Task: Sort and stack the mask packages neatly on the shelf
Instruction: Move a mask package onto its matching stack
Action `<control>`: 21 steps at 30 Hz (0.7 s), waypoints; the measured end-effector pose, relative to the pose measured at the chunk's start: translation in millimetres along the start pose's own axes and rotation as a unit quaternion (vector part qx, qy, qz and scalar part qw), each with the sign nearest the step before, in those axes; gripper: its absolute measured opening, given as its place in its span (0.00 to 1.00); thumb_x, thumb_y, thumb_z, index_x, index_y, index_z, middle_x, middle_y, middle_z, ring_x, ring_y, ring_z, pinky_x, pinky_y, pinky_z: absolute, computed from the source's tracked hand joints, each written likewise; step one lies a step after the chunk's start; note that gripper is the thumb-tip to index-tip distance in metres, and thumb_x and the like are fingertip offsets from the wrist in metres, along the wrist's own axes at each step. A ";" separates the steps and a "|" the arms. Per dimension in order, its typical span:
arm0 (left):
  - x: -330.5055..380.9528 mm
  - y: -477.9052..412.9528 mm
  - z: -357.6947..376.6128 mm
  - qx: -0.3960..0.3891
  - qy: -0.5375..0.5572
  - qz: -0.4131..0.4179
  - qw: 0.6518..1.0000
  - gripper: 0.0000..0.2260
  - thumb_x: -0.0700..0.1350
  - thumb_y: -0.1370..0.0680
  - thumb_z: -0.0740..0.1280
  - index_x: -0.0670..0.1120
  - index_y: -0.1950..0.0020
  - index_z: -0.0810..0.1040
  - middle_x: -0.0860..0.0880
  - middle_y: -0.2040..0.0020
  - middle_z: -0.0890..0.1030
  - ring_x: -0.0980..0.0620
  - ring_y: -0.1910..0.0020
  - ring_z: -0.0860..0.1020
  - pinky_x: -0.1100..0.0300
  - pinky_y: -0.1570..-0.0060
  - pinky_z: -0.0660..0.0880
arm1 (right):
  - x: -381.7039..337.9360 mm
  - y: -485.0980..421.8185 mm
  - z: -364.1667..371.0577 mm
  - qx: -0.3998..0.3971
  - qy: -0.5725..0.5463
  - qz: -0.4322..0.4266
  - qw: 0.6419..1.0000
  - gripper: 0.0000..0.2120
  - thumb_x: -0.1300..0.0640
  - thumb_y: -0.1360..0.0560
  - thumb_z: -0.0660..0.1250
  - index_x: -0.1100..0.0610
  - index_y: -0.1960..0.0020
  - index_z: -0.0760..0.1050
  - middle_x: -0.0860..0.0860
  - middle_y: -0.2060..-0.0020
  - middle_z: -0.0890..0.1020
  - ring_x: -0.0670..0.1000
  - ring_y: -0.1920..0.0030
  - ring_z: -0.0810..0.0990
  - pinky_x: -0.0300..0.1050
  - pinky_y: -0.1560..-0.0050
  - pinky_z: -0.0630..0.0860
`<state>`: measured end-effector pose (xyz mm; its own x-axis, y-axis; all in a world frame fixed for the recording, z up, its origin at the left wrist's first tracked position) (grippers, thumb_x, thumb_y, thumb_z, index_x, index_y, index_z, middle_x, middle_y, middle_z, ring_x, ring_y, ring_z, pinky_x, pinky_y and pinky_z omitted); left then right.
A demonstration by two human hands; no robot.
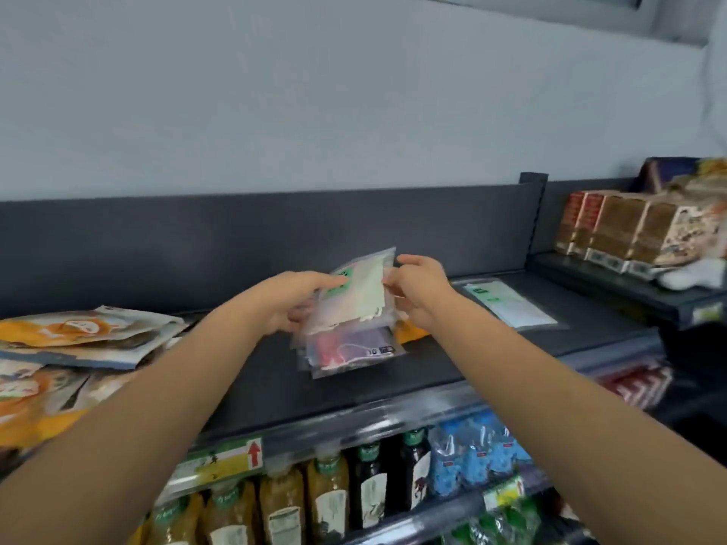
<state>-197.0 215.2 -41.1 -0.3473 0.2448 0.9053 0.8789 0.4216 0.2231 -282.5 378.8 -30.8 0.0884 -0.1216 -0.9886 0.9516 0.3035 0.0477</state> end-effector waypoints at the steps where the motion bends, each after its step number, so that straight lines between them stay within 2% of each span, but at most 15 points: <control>1: 13.4 -2.9 21.4 -0.001 0.010 0.017 1.000 0.14 0.54 0.26 0.72 0.45 0.49 0.78 0.49 0.57 0.79 0.52 0.63 0.77 0.60 0.66 0.73 | -8.1 -3.8 -25.7 0.012 0.009 -0.011 1.000 0.25 0.74 0.26 0.61 0.60 0.31 0.65 0.59 0.52 0.77 0.51 0.62 0.74 0.43 0.66 0.74; 3: 39.9 -10.3 68.2 0.002 0.005 0.057 0.998 0.19 0.53 0.28 0.73 0.41 0.45 0.79 0.51 0.61 0.80 0.55 0.67 0.77 0.63 0.69 0.71 | -19.8 -17.7 -80.6 0.042 0.028 -0.041 0.998 0.24 0.73 0.26 0.64 0.61 0.32 0.66 0.59 0.52 0.77 0.52 0.62 0.75 0.45 0.63 0.75; 5: 58.4 -20.5 119.8 -0.002 -0.006 0.072 0.997 0.26 0.56 0.30 0.74 0.41 0.40 0.77 0.50 0.50 0.79 0.51 0.55 0.78 0.60 0.62 0.71 | -25.4 -35.8 -137.0 0.081 0.061 -0.065 0.993 0.21 0.71 0.27 0.66 0.62 0.35 0.68 0.59 0.55 0.77 0.53 0.61 0.77 0.47 0.59 0.77; 6: 66.5 -25.1 146.1 -0.003 -0.009 0.072 0.997 0.23 0.56 0.29 0.73 0.43 0.41 0.76 0.50 0.47 0.77 0.50 0.51 0.76 0.58 0.58 0.71 | -26.2 -46.3 -164.5 0.099 0.081 -0.070 0.989 0.20 0.70 0.27 0.66 0.63 0.36 0.69 0.59 0.55 0.78 0.55 0.58 0.78 0.49 0.55 0.79; 7: 73.6 -31.5 171.5 -0.004 -0.005 0.072 0.997 0.17 0.55 0.27 0.72 0.45 0.46 0.75 0.50 0.49 0.75 0.51 0.52 0.75 0.58 0.57 0.71 | -26.6 -56.9 -190.6 0.108 0.102 -0.072 0.986 0.19 0.70 0.27 0.66 0.62 0.37 0.70 0.59 0.52 0.78 0.55 0.56 0.78 0.49 0.53 0.79; 8: 81.5 -39.0 196.3 -0.002 0.005 0.071 0.997 0.14 0.54 0.26 0.71 0.46 0.49 0.75 0.51 0.51 0.74 0.52 0.54 0.74 0.58 0.55 0.71 | -27.6 -68.0 -214.8 0.107 0.124 -0.076 0.984 0.17 0.69 0.26 0.65 0.61 0.39 0.70 0.59 0.50 0.78 0.55 0.56 0.78 0.48 0.56 0.79; 9: 90.3 -47.3 220.5 -0.001 0.013 0.071 0.997 0.16 0.55 0.26 0.72 0.46 0.47 0.74 0.50 0.51 0.75 0.52 0.55 0.74 0.57 0.53 0.72 | -28.7 -79.1 -237.2 0.105 0.149 -0.081 0.980 0.15 0.68 0.25 0.65 0.60 0.40 0.70 0.60 0.49 0.78 0.55 0.57 0.77 0.46 0.62 0.77; 11: 106.0 -63.5 263.2 0.010 0.009 0.073 0.997 0.27 0.59 0.30 0.73 0.44 0.39 0.73 0.50 0.43 0.76 0.50 0.48 0.76 0.54 0.50 0.73 | -29.8 -100.2 -275.4 0.094 0.200 -0.093 0.971 0.15 0.64 0.24 0.65 0.59 0.38 0.70 0.59 0.50 0.78 0.52 0.62 0.75 0.41 0.69 0.71; 12: 113.4 -70.2 280.8 0.022 0.004 0.072 0.997 0.30 0.59 0.31 0.73 0.42 0.37 0.73 0.49 0.40 0.76 0.49 0.47 0.76 0.54 0.52 0.73 | -29.9 -110.9 -289.2 0.082 0.221 -0.100 0.967 0.16 0.62 0.24 0.65 0.59 0.38 0.70 0.57 0.51 0.78 0.51 0.63 0.75 0.40 0.69 0.71; 13: 118.8 -77.2 295.1 0.035 0.002 0.071 0.997 0.30 0.59 0.31 0.73 0.42 0.37 0.72 0.49 0.40 0.76 0.49 0.47 0.76 0.55 0.55 0.72 | -29.2 -121.7 -300.2 0.066 0.238 -0.105 0.963 0.17 0.60 0.25 0.67 0.59 0.37 0.70 0.56 0.50 0.77 0.50 0.61 0.76 0.41 0.66 0.73; 15: 123.3 -85.9 320.3 0.041 0.001 0.048 0.998 0.32 0.58 0.32 0.74 0.41 0.37 0.71 0.48 0.41 0.75 0.49 0.50 0.75 0.58 0.63 0.69 | -24.1 -144.0 -315.7 0.033 0.270 -0.102 0.957 0.20 0.56 0.26 0.69 0.59 0.37 0.70 0.53 0.44 0.76 0.52 0.50 0.77 0.42 0.55 0.76; 17: 122.7 -96.5 337.9 0.034 0.009 0.030 0.999 0.39 0.61 0.39 0.75 0.41 0.35 0.72 0.47 0.39 0.77 0.47 0.46 0.77 0.58 0.65 0.69 | -16.7 -165.0 -323.2 -0.006 0.305 -0.090 0.948 0.22 0.56 0.27 0.71 0.59 0.36 0.70 0.53 0.40 0.75 0.53 0.42 0.76 0.45 0.44 0.74; 19: 119.3 -106.3 345.2 0.034 0.021 0.013 0.999 0.42 0.61 0.41 0.76 0.42 0.33 0.72 0.47 0.36 0.77 0.46 0.40 0.76 0.57 0.58 0.71 | -5.7 -182.0 -325.6 -0.047 0.327 -0.075 0.941 0.24 0.57 0.27 0.71 0.60 0.34 0.69 0.55 0.38 0.75 0.54 0.39 0.75 0.46 0.38 0.72; 21: 112.9 -114.2 349.1 0.037 0.022 0.000 0.999 0.36 0.56 0.35 0.77 0.41 0.33 0.71 0.48 0.36 0.76 0.47 0.38 0.75 0.57 0.47 0.72 | 12.0 -193.0 -326.3 -0.082 0.340 -0.054 0.935 0.25 0.58 0.27 0.71 0.61 0.33 0.69 0.56 0.36 0.74 0.54 0.36 0.74 0.46 0.37 0.71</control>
<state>-450.7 499.5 -90.6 -0.3306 0.2066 0.9209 0.8519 0.4853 0.1970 -561.1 627.1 -98.4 -0.2666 0.4532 -0.8506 0.8810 0.4725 -0.0244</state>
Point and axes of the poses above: each hand's wrist, its own y-axis away from the middle knuckle, its own z-axis out of the palm, x = y × z, the point moved 6 cm from there along -y, towards the middle knuckle
